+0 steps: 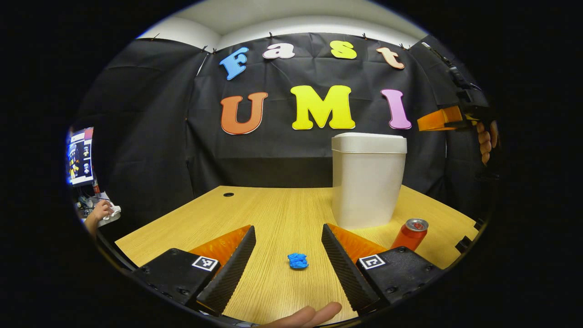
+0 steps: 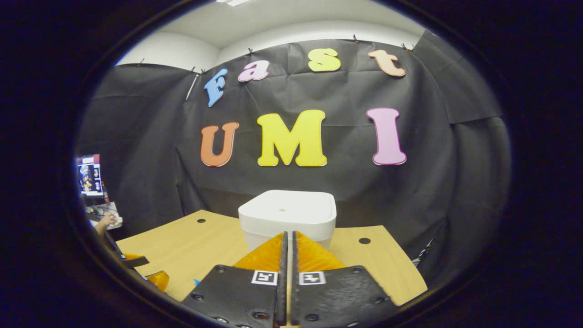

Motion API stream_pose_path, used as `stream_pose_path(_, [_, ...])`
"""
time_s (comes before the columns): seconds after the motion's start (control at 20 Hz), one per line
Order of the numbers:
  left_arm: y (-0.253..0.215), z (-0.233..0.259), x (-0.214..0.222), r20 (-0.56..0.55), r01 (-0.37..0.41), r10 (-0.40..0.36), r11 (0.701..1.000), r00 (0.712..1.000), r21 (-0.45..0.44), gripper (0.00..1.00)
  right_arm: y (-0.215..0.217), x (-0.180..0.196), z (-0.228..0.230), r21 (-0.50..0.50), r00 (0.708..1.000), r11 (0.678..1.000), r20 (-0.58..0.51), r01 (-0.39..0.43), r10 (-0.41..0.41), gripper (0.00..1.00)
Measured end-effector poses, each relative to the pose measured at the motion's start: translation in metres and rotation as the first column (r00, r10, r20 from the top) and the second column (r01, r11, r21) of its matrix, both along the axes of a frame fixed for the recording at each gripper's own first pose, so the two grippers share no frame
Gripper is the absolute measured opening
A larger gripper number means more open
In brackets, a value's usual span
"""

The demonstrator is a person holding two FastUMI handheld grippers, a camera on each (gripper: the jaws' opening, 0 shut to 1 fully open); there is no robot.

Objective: Press the lid of the desktop garbage bin to open it, pick up the crumpled paper on the desktop and throw it into the bin, then pick up the pop can on the desktop and drop it into the bin, and finally close the garbage bin lid.

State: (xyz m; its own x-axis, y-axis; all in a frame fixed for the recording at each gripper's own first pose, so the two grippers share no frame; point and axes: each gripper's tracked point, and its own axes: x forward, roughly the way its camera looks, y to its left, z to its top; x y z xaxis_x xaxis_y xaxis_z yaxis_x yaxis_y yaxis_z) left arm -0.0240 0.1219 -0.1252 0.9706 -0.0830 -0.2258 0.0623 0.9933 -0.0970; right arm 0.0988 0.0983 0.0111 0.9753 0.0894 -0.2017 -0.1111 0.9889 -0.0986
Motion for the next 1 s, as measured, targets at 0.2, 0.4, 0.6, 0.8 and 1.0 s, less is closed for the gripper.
stream_pose_path(0.2, [0.002,-0.004,-0.001,-0.008,0.001,-0.001,1.0,1.0,-0.003,0.96,0.016,0.027,0.015,-0.05,0.999,0.998,0.019,-0.03,0.031,0.0])
stream_pose_path(0.4, [0.005,-0.012,0.0,-0.029,-0.007,0.006,1.0,1.0,-0.009,0.96,0.028,0.054,0.014,-0.006,0.999,0.999,-0.01,-0.032,0.032,0.0])
stream_pose_path(0.6, [0.004,-0.017,0.001,-0.044,-0.01,0.01,1.0,0.999,-0.01,0.96,0.039,0.077,0.006,-0.005,0.999,1.0,-0.038,-0.024,0.024,0.0])
stream_pose_path(0.8, [0.006,-0.02,0.001,-0.058,-0.022,0.021,1.0,0.998,-0.005,0.96,0.045,0.105,-0.008,-0.042,0.997,0.999,-0.081,0.012,-0.016,0.0])
stream_pose_path(1.0, [0.008,-0.014,0.0,-0.047,-0.032,0.033,0.999,0.998,0.017,0.96,0.041,0.12,-0.008,-0.011,0.992,0.999,-0.119,0.049,-0.05,0.0])
